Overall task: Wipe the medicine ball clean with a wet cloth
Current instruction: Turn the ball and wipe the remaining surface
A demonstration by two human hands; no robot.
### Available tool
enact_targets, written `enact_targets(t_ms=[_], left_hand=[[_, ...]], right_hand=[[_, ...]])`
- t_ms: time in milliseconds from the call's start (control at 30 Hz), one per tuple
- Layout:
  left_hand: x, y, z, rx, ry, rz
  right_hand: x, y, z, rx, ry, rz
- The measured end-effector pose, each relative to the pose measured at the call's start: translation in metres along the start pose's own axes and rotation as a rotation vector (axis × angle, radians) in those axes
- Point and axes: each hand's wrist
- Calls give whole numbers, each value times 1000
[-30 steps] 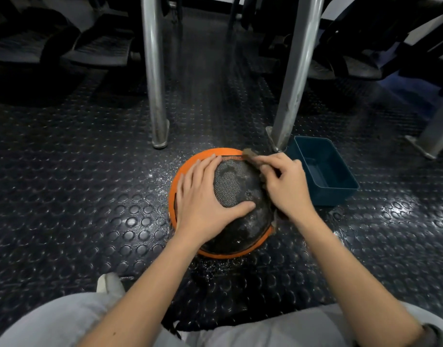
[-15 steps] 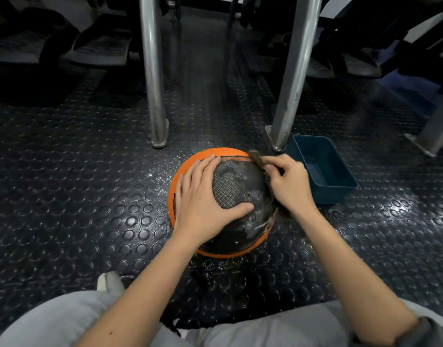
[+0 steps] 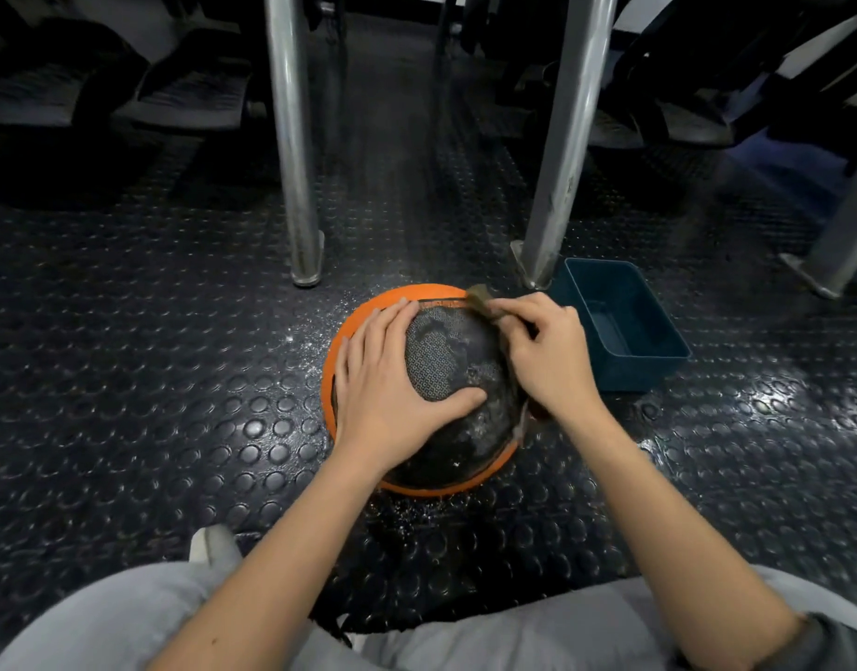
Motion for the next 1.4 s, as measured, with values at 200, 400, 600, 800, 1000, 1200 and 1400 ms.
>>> enact_targets(t_ms=[200, 400, 600, 800, 1000, 1200, 1400], left_hand=[[10, 7, -3, -1, 67, 57], [3, 5, -2, 30, 32, 32], [3, 1, -3, -12, 34, 13], [8, 8, -5, 27, 79, 51], [1, 3, -3, -1, 43, 21], [7, 5, -4, -11, 105, 57], [7, 8, -3, 9, 92, 76]], right_hand=[[26, -4, 7, -15, 306, 56], [-23, 1, -21, 9, -148, -72], [13, -2, 11, -26, 193, 70], [4, -5, 1, -1, 150, 42], [-9, -2, -1, -28, -71, -20], [22, -8, 13, -62, 283, 96], [-26, -1, -11, 0, -169, -143]])
Point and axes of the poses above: each hand's wrist, its own z-axis towards the middle knuckle, its own y-axis out of the palm, x = y × z, and after that the axes turned 5 degrees about y, right-handed
